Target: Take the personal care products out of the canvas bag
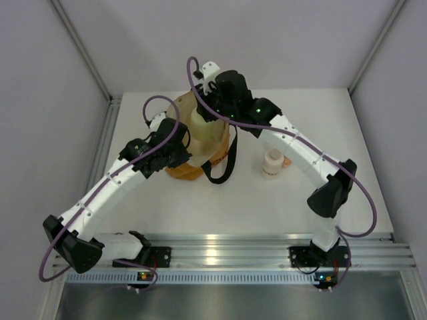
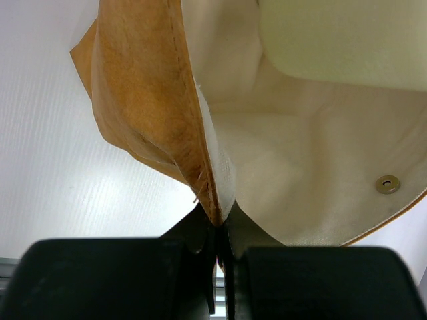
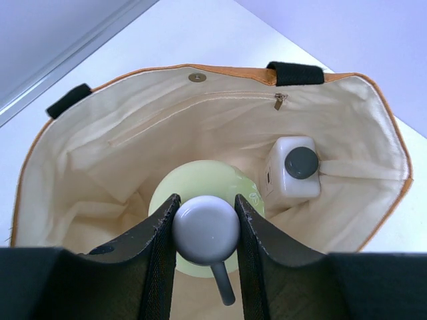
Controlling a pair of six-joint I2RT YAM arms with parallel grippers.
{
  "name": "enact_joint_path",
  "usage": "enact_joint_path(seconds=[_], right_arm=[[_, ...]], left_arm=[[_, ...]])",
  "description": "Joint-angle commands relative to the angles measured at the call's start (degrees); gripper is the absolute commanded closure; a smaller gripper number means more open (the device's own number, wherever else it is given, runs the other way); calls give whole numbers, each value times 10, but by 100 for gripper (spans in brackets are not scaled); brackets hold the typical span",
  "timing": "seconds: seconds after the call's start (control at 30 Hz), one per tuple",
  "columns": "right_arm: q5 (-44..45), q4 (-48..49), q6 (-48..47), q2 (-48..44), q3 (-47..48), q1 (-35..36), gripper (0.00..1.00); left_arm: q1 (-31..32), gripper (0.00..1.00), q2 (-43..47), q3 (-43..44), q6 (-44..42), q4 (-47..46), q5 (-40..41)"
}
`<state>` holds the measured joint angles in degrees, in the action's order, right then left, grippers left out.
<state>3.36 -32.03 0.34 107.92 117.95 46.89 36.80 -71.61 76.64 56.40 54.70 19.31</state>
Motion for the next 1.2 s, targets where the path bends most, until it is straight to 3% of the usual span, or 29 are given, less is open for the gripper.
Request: enact_joint_path(seconds=[0.0,0.37,0.7,1.17], right_arm=[[-5,42,-17,-82,66,10,100],[12,11,-12,-151,93,8,100],[129,-21,-39,-195,97,-5,100],[135,-27,24,-304,-45,-251,100]], left_arm=[[-1,100,9,13,-2,-14,-1],[-1,100,3,7,3,-15,-4],[-1,100,3,5,9,-15,-13],[-1,100,7,7,13,-15,-22]])
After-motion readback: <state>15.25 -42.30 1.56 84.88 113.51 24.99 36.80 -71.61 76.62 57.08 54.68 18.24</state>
